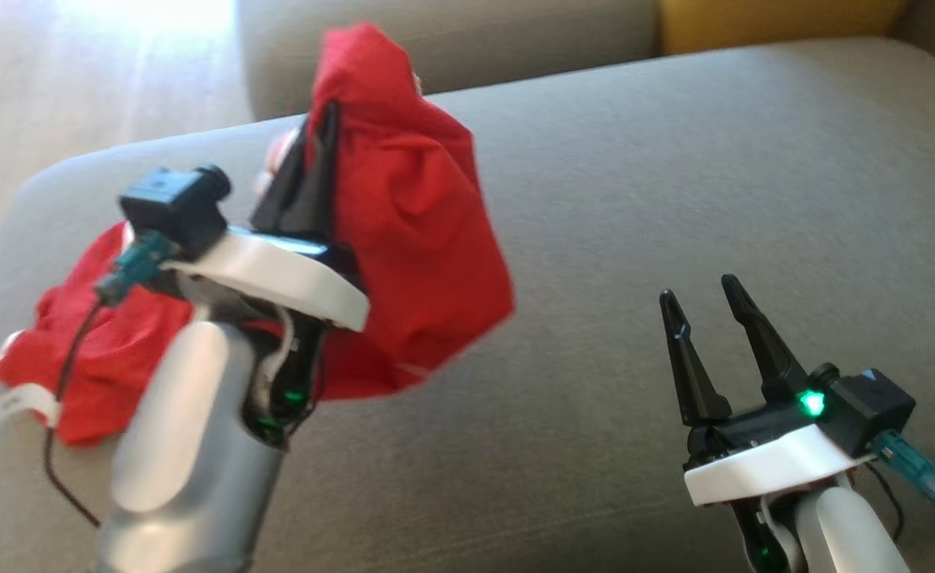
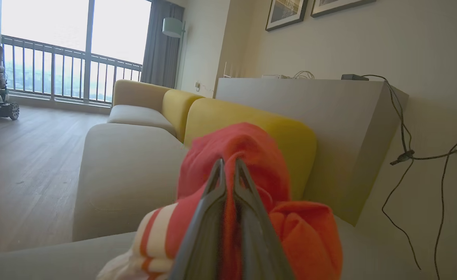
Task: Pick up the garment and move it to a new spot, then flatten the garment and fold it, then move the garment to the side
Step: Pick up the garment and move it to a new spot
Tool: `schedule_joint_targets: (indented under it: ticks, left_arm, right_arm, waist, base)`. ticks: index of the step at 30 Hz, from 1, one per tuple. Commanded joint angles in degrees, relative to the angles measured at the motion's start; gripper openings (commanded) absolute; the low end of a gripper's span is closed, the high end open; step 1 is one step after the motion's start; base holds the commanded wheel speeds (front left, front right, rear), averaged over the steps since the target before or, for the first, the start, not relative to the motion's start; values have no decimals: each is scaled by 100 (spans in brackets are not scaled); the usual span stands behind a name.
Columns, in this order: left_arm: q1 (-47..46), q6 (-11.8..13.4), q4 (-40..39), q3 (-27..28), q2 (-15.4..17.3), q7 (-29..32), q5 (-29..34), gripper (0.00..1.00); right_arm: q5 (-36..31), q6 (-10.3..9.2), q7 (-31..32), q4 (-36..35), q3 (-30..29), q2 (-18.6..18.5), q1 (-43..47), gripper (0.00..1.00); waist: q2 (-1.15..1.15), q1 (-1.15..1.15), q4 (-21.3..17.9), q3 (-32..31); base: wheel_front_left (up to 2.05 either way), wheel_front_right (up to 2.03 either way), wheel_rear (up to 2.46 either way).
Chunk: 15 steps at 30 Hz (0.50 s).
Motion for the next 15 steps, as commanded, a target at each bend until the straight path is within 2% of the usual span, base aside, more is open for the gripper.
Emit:
schedule_joint_targets:
  ticks: [1, 10, 15]
  left_arm:
    - [-264, 49, -153, 169, 31, -102, 13, 0]
    - [-709, 201, 667, -131, -311, -688, -92, 0]
    - [-1064, 245, 1665, -425, -366, -997, -122, 0]
  right_arm:
    - [-43, 0, -54, -252, 131, -15, -253, 100]
    - [-111, 0, -54, -566, 218, -15, -425, 100]
    - [-105, 0, -54, -634, 301, -15, -480, 100]
  waist:
    - [0, 0, -405, 167]
    - [0, 0, -1436, 558]
    - [0, 0, -1878, 733]
  base:
    - [0, 0, 0]
    - [0, 0, 0]
    - [0, 0, 0]
